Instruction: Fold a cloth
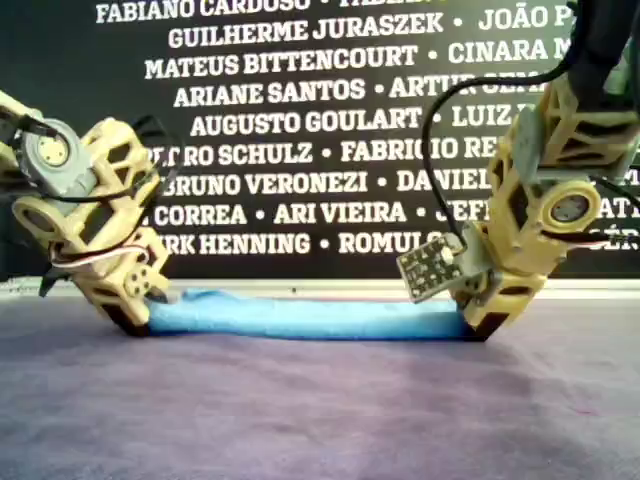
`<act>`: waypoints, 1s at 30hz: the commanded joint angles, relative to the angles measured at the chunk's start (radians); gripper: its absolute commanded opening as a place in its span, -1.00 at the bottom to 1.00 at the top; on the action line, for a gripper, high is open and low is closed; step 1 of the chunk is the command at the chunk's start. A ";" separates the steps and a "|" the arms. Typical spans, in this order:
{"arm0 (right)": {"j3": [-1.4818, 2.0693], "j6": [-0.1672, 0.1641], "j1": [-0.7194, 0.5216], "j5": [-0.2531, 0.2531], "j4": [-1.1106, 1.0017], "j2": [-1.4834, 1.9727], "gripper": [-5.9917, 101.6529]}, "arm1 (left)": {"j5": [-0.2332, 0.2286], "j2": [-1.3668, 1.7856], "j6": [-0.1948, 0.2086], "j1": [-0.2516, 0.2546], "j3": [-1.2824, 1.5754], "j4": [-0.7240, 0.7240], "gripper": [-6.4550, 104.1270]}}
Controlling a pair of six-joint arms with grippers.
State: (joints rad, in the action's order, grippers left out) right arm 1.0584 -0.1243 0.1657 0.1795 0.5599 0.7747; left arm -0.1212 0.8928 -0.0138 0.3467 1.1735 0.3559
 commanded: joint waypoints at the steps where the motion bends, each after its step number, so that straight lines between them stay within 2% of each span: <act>1: -0.066 0.006 0.006 0.005 -0.035 0.028 -0.58 | 0.005 0.032 -0.003 0.002 -0.071 -0.015 -0.18; 5: -0.066 0.006 0.006 0.005 -0.052 0.034 -0.96 | 0.005 0.038 -0.003 0.002 -0.071 -0.015 -0.47; 11: -0.064 0.006 0.000 0.005 -0.052 0.054 -0.87 | 0.005 0.051 -0.003 0.002 -0.071 -0.015 -0.93; 18: -0.064 -0.008 0.000 0.005 -0.029 0.063 -0.87 | 0.005 0.055 -0.002 0.002 -0.061 -0.014 -0.91; 21: -0.064 -0.009 -0.005 0.005 -0.026 0.071 -0.87 | -0.009 0.083 -0.002 0.011 -0.052 -0.012 -0.91; 25: -0.034 -0.009 -0.008 0.005 -0.018 0.209 -0.87 | -0.011 0.178 -0.002 0.015 -0.038 0.003 -0.91; 30: 0.029 -0.011 -0.006 0.005 0.103 0.356 -0.87 | -0.009 0.314 0.006 0.015 0.064 0.003 -0.91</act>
State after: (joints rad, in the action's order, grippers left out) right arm 1.0907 -0.1304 0.1687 0.1795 0.6105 0.9817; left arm -0.1243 1.0569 -0.0138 0.3467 1.2226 0.3605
